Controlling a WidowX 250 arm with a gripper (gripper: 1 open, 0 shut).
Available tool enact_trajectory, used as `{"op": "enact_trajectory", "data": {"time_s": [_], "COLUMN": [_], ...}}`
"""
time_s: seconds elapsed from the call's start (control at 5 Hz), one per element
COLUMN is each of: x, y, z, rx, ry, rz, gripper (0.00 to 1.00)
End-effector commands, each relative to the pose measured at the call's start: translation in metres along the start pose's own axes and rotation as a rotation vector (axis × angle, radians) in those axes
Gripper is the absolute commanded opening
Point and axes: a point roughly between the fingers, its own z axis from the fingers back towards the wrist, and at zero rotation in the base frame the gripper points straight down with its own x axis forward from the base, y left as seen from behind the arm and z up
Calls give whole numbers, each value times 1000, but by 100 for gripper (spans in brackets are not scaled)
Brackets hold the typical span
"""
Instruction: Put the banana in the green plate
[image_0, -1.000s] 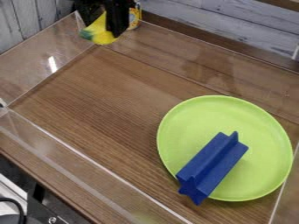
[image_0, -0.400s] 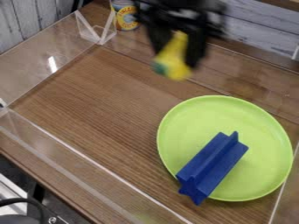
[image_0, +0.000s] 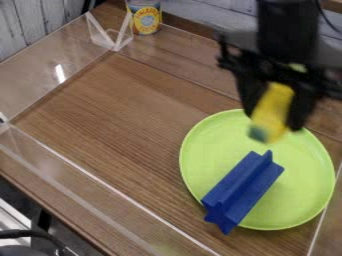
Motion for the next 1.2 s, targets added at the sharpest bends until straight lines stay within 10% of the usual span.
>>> {"op": "enact_trajectory", "data": {"time_s": [0.0, 0.2, 0.4, 1.0], "x": [-5, -15, -12, 9], "y": [-14, -12, -9, -3], "z": [-8, -20, -21, -4], "rx": [-5, -2, -3, 11], "ry": [-36, -41, -36, -31], "rz": [-8, -13, -13, -39], "gripper": [0, 0, 100, 100]}}
